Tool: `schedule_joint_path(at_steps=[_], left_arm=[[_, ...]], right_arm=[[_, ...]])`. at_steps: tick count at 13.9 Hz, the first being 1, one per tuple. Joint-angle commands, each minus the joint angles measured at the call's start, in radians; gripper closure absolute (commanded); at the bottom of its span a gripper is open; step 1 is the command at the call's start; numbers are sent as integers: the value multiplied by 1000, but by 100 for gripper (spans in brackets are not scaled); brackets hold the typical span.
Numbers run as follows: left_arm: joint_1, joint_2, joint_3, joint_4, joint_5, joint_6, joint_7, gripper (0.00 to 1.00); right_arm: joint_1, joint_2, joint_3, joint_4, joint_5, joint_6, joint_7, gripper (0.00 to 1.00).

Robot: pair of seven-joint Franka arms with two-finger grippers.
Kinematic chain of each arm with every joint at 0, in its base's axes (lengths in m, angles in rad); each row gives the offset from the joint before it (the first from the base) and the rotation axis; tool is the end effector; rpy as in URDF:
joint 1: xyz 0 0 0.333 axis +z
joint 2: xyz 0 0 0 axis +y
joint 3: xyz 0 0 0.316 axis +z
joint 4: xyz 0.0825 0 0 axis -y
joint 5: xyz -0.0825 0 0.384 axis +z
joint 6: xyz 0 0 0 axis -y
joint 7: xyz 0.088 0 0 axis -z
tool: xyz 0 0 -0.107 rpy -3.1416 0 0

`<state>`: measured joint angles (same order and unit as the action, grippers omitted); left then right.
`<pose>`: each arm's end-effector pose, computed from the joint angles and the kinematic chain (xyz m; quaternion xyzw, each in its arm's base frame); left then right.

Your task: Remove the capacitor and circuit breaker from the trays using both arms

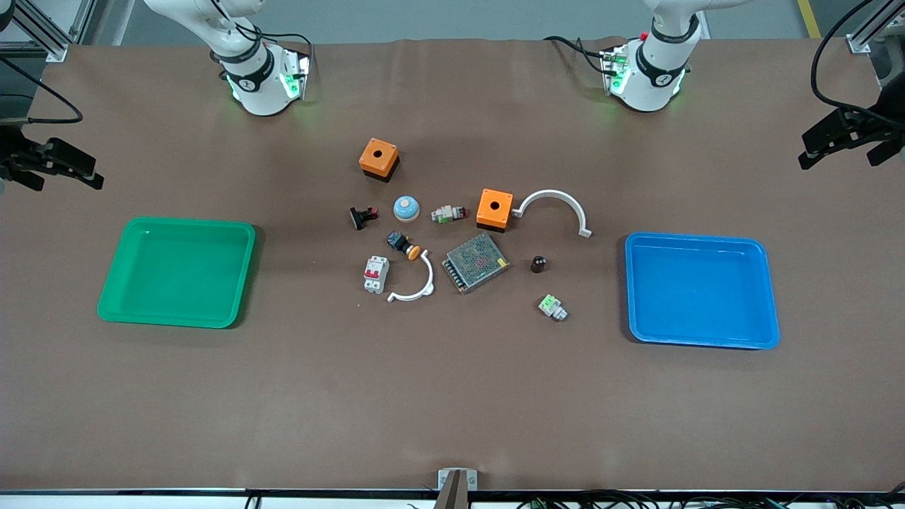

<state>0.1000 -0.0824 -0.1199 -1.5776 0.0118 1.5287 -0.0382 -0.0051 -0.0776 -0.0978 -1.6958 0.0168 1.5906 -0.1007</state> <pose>0.5245 -0.0122 0.6617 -0.9998 -0.0096 -0.0168 0.0103 0.5275 -0.0546 0.6091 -0.9998 0.0012 0.0127 0.0135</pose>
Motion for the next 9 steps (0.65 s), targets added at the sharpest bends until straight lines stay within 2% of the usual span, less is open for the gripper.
schedule_joint_path(at_steps=[1, 9], left_arm=[[3, -8, -4, -6, -23, 2, 3, 0], [3, 30, -4, 57, -18, -2, 9, 0]], right_arm=[[-18, -36, 15, -31, -8, -3, 13, 0], [-18, -36, 16, -31, -5, -3, 15, 0]])
